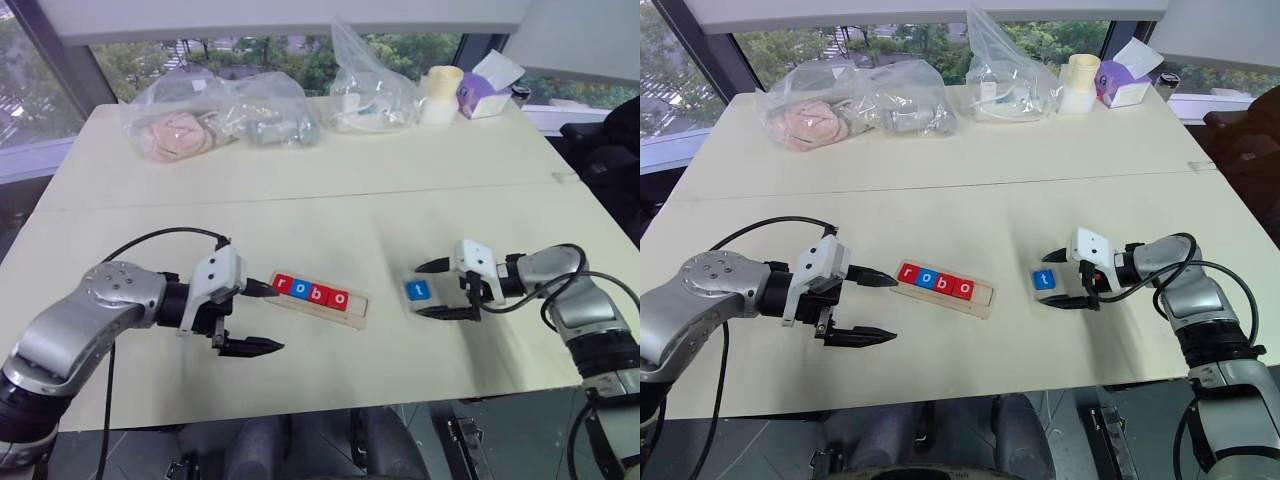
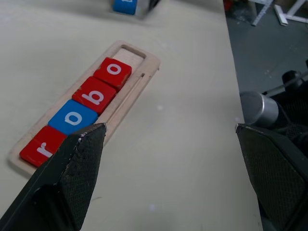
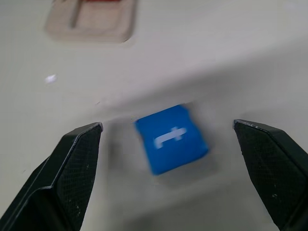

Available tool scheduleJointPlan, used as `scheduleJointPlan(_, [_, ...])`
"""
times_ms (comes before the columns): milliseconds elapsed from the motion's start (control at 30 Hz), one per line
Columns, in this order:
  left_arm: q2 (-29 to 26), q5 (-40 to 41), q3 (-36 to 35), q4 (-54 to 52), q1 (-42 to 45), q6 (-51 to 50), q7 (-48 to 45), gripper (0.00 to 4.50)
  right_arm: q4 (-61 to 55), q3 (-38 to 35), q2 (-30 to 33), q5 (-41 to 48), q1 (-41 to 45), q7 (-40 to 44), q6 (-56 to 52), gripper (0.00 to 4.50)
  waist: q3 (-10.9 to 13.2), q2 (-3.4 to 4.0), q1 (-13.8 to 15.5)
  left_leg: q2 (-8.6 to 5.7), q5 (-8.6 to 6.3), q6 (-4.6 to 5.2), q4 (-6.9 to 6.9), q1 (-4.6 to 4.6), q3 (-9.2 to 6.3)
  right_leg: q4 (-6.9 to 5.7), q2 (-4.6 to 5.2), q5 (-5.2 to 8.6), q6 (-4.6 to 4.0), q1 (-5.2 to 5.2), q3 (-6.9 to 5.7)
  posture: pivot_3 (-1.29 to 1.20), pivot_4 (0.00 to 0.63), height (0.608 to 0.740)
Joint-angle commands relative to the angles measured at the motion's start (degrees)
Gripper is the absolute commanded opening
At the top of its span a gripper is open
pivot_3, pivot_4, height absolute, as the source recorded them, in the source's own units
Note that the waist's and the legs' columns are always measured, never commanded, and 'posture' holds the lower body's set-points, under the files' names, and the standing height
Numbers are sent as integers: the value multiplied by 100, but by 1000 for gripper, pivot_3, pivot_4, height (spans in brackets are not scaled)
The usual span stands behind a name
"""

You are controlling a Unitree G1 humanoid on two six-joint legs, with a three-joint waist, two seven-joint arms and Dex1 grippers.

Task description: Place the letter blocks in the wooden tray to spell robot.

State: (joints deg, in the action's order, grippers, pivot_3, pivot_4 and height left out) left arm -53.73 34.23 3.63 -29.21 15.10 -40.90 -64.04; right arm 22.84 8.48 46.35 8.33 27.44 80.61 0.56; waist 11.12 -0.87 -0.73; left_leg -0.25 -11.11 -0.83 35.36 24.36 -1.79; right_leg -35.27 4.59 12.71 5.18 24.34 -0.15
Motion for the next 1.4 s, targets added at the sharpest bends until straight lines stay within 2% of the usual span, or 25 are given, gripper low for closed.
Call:
scheduleJointPlan(33, [-15, 64, -149, -137, -11, 8, 57, 4500, 308, 2, -109, -64, 241, 73, 372, 3705, 0, 0, -18, 0, 1, -1, 1, -2, 1, -2, 0, -1, -1, 0, 1, 0, 150, 740])
scheduleJointPlan(67, [-25, 72, -158, -127, -8, 7, 63, 4500, 340, -11, -147, -48, 264, 60, 398, 2955, 0, 0, -18, 0, 1, -1, 1, -8, 2, -5, -1, -1, -1, -4, 1, 0, 150, 740])
scheduleJointPlan(200, [-46, 68, -166, -71, 12, 32, 48, 4500, 314, -16, -157, -87, 248, 28, 462, 1218, 0, 0, -8, 1, 1, -1, -3, -9, 1, -9, -4, -1, -1, -2, 1, 0, 150, 740])
scheduleJointPlan(233, [-52, 46, -154, -53, 12, 56, 34, 4500, 228, -36, -155, -85, 244, -17, 431, 1119, 0, 0, -7, 1, 1, -1, -3, -9, 1, -9, -3, -1, -1, -2, 1, 0, 150, 740])
scheduleJointPlan(300, [-134, -96, -54, -44, -28, 144, -29, 4500, -194, -126, -165, 24, 252, -171, 94, 1120, 0, 0, -9, 1, 1, -1, -2, -9, 1, -10, -3, -2, -1, -2, 2, 0, 150, 740])
scheduleJointPlan(533, [-195, -132, -83, -8, -119, 192, -81, 4500, -3178, -94, -189, 567, -142, -1127, -2812, 1120, 0, 3, 16, 6, 1, -2, -5, -9, -3, -20, -4, -1, -2, 5, 2, 0, 150, 740])
scheduleJointPlan(667, [-176, -139, -91, 34, -85, 177, -43, 4500, -4072, 18, -306, 702, -191, -1681, -4042, 1120, -1, 1, 25, 6, 0, -3, 2, -5, -3, -18, 4, -1, -2, 4, 2, 0, 150, 740])
scheduleJointPlan(767, [-148, -129, -103, 55, -100, 174, -2, 4500, -4600, 438, -429, 435, -249, -2230, -4581, 1120, -1, 1, 14, 7, 0, -4, 1, -1, -1, -8, 10, -1, -2, 5, 2, 0, 150, 740])
scheduleJointPlan(933, [-43, -112, -42, 9, -109, 137, 127, 4500, -4812, 726, -444, 380, -397, -2545, -4874, 1120, -1, 0, 13, 6, 0, -3, -6, 5, 0, -5, 10, -1, -3, 12, 2, 0, 150, 740])
scheduleJointPlan(1400, [-16, -143, 71, -149, -206, 116, 214, 4500, -4444, 1131, -435, -10, -227, -2721, -4472, 1120, -2, 0, 8, 3, 0, -3, 0, 4, 1, -7, 6, -1, -2, 10, 2, 0, 150, 740])
